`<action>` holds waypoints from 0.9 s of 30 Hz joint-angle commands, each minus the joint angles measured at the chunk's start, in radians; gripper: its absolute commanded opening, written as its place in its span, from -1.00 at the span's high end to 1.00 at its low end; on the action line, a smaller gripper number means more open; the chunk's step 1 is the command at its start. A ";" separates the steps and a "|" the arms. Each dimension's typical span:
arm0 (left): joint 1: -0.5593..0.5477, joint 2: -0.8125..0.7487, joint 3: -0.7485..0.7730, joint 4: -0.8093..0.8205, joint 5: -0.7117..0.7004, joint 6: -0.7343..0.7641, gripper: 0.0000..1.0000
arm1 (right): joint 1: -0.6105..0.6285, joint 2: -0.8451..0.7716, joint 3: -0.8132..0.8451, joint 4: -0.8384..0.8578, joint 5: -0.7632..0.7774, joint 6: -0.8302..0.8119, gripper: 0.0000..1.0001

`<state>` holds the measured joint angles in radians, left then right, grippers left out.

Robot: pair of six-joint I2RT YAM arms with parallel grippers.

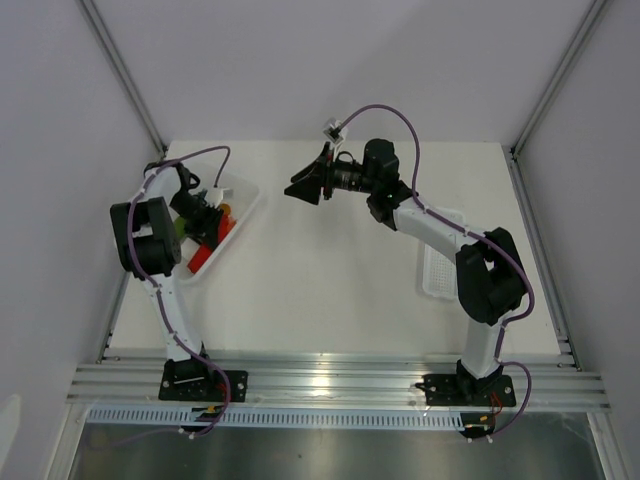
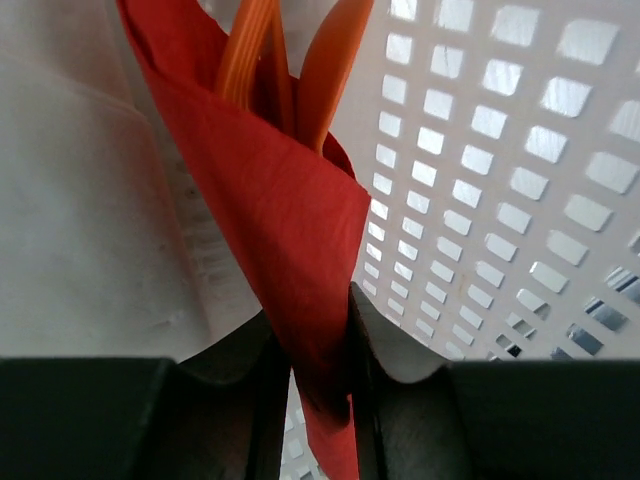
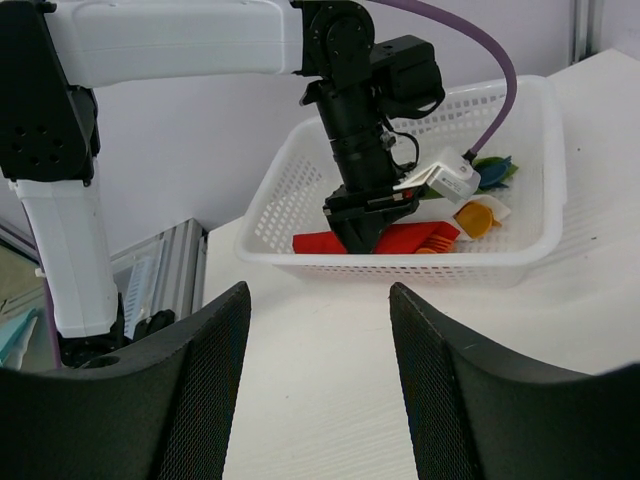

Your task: Place the utensils on the paper napkin and roll it up

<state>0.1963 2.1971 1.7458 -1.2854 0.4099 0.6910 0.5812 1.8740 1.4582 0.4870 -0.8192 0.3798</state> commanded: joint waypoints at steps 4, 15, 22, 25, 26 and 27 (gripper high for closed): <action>-0.006 0.023 0.037 -0.095 -0.022 0.048 0.38 | 0.005 0.001 0.059 -0.021 0.006 -0.041 -0.22; -0.006 -0.007 0.069 -0.026 -0.045 -0.008 0.15 | 0.002 -0.010 0.064 -0.045 0.006 -0.045 -0.21; -0.006 -0.040 0.087 0.005 -0.095 -0.045 0.04 | 0.003 -0.012 0.067 -0.041 0.005 -0.041 -0.21; -0.006 -0.053 0.081 0.014 -0.120 -0.045 0.01 | 0.003 -0.012 0.068 -0.041 0.003 -0.038 -0.22; -0.006 -0.054 0.081 0.023 -0.135 -0.045 0.01 | 0.003 -0.013 0.068 -0.041 0.002 -0.039 -0.22; -0.006 -0.056 0.083 0.027 -0.149 -0.045 0.00 | 0.003 -0.013 0.068 -0.041 0.002 -0.038 -0.22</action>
<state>0.1944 2.2047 1.7939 -1.2793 0.3073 0.6548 0.5812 1.8740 1.4818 0.4309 -0.8192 0.3538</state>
